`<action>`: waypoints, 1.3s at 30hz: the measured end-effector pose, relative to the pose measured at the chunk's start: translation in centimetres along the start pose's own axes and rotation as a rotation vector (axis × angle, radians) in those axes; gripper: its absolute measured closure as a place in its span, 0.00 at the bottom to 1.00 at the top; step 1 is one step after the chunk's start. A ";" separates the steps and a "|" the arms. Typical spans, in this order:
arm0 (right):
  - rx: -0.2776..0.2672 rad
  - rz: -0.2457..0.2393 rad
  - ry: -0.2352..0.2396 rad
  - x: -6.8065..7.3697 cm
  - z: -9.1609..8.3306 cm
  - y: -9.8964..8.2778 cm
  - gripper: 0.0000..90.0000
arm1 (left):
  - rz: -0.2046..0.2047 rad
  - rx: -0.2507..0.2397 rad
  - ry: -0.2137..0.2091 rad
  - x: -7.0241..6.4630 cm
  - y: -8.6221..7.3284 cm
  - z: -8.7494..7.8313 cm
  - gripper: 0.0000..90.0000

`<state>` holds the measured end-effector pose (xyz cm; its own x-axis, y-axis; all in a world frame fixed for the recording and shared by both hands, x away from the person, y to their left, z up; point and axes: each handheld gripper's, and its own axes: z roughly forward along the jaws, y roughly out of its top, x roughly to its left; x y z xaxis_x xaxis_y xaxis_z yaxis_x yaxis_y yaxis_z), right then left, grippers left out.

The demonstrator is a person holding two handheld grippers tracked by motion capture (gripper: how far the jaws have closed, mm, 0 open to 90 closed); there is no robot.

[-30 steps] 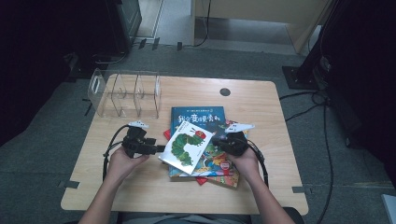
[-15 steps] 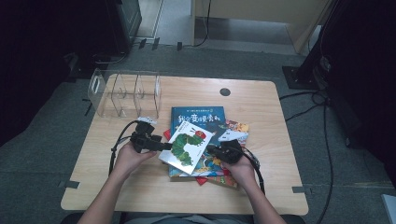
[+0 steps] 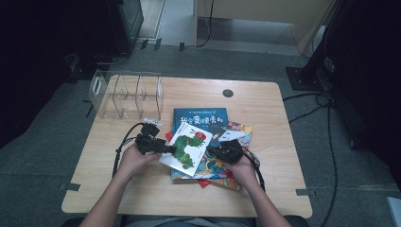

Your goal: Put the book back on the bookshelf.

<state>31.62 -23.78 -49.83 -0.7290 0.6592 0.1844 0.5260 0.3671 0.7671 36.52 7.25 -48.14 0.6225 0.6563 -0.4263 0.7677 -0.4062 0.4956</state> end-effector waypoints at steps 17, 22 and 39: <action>0.041 -0.034 0.065 1.1 1.9 1.6 1.00 | -0.130 0.018 -0.081 1.0 -0.9 0.1 0.33; 0.051 -0.051 0.075 1.5 2.4 2.0 1.00 | -0.160 0.031 -0.075 1.3 -0.9 -0.1 0.33; 0.067 -0.091 0.128 2.4 4.2 3.3 1.00 | -0.135 0.094 -0.040 -0.6 1.2 -6.3 0.64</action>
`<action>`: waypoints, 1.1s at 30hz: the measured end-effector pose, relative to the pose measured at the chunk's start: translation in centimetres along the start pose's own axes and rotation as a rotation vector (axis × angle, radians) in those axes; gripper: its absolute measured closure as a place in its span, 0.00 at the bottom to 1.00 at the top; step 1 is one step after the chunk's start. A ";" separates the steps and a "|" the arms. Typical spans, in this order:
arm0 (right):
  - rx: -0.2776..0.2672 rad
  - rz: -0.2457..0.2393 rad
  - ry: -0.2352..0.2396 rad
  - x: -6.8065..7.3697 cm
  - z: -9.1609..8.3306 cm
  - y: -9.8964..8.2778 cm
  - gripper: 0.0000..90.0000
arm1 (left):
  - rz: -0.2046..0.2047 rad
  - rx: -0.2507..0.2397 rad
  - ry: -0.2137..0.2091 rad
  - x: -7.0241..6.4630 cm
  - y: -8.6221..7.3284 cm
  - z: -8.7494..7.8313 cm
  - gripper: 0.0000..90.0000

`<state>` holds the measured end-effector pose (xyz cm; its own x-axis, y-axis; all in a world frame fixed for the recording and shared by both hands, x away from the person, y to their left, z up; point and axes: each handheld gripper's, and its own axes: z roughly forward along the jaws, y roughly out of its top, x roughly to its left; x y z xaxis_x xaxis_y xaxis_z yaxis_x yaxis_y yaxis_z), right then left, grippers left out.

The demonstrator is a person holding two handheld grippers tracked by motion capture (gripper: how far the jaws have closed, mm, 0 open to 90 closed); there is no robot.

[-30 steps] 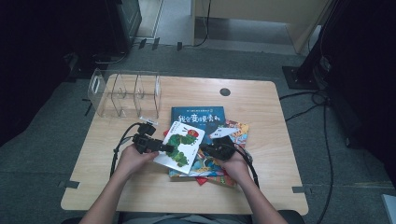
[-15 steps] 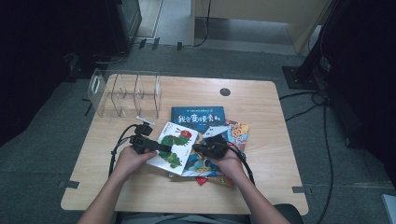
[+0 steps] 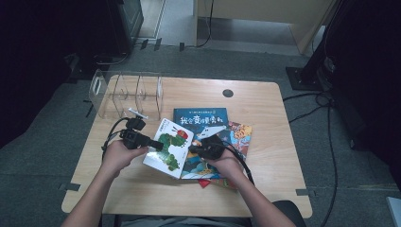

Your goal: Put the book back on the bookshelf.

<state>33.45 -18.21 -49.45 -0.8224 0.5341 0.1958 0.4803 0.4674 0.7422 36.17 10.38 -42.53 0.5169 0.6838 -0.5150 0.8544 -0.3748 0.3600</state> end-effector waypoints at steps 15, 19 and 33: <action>-0.004 -0.045 0.031 0.7 1.1 0.9 0.94 | 0.041 0.107 0.054 -3.4 2.6 -0.1 0.78; 0.010 -0.073 0.026 1.1 1.4 1.2 0.89 | 0.031 0.098 0.062 -3.3 2.9 -1.0 0.85; -0.004 -0.086 -0.057 -0.2 0.9 1.2 0.65 | 0.091 0.041 0.126 -3.0 2.0 -3.8 0.86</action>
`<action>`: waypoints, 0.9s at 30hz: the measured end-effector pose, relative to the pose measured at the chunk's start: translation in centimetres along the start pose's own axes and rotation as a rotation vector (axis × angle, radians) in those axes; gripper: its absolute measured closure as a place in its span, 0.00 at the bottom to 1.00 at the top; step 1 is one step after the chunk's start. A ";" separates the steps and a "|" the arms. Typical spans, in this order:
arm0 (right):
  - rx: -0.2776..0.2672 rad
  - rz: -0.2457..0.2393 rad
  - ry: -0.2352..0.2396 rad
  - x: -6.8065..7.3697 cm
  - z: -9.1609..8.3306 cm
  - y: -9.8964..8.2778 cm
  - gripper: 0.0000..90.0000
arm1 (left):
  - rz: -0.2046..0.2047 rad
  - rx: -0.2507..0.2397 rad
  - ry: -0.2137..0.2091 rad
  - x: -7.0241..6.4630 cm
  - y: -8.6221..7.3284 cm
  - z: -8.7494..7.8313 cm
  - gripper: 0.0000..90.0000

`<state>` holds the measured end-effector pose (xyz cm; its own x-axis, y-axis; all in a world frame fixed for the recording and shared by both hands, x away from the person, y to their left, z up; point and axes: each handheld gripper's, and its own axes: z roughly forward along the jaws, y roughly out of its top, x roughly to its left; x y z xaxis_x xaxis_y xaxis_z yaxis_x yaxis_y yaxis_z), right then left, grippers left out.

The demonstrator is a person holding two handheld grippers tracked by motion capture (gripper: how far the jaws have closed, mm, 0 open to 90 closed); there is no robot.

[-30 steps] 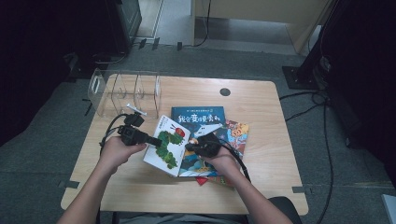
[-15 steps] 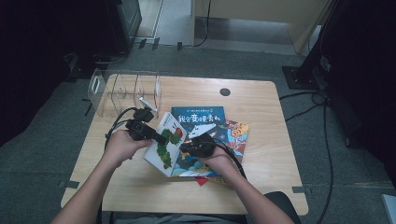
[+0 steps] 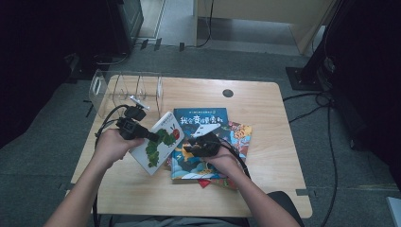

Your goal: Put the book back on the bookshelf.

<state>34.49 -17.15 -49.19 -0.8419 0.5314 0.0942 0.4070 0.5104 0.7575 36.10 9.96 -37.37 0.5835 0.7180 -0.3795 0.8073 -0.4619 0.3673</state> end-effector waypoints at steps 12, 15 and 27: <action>-0.019 0.010 -0.081 -1.5 -0.3 -0.4 0.61 | -0.051 -0.037 0.071 1.4 -1.1 -2.2 0.86; -0.015 -0.004 -0.093 -1.3 -0.3 -0.4 0.60 | -0.061 -0.039 0.089 1.8 -1.1 -2.5 0.86; -0.017 -0.009 -0.091 -1.3 -0.2 -0.5 0.59 | -0.169 -0.055 0.184 3.6 -0.5 -3.2 0.86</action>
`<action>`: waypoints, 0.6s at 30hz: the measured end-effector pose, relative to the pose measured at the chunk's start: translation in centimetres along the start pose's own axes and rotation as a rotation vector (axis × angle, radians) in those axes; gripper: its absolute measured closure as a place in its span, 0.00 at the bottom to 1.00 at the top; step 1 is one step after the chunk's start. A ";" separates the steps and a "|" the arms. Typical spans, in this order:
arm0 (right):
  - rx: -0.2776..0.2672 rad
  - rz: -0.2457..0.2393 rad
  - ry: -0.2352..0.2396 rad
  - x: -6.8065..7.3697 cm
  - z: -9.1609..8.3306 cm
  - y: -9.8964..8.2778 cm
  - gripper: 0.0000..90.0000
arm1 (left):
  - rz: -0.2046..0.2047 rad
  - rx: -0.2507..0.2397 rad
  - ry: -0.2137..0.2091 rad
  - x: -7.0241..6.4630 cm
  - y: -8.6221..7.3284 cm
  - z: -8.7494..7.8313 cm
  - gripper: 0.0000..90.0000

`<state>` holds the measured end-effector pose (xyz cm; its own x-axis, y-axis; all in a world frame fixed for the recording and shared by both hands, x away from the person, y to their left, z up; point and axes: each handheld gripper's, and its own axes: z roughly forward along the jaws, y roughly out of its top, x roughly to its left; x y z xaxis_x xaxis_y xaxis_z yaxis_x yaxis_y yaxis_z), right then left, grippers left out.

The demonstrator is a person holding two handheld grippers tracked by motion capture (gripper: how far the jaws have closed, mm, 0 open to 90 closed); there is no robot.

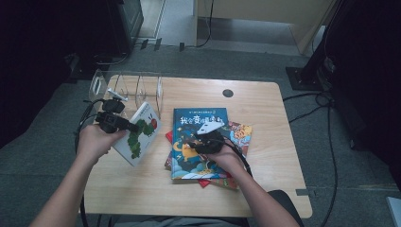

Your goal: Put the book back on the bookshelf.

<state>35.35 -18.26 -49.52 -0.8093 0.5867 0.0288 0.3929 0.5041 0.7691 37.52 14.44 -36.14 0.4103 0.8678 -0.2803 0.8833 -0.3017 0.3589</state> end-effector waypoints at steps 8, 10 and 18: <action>0.000 0.000 0.001 0.0 0.0 0.0 0.59 | -0.085 -0.017 0.037 0.9 2.3 0.4 0.86; 0.000 -0.001 0.001 0.0 0.0 0.0 0.59 | -0.097 -0.016 0.036 1.0 2.5 0.6 0.86; 0.000 0.000 0.002 0.0 0.0 0.0 0.58 | -0.194 -0.052 0.030 2.2 3.9 1.6 0.86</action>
<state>35.34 -18.26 -49.55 -0.8102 0.5854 0.0305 0.3930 0.5038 0.7692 42.23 14.59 -36.80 0.2257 0.9194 -0.3222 0.9318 -0.1072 0.3469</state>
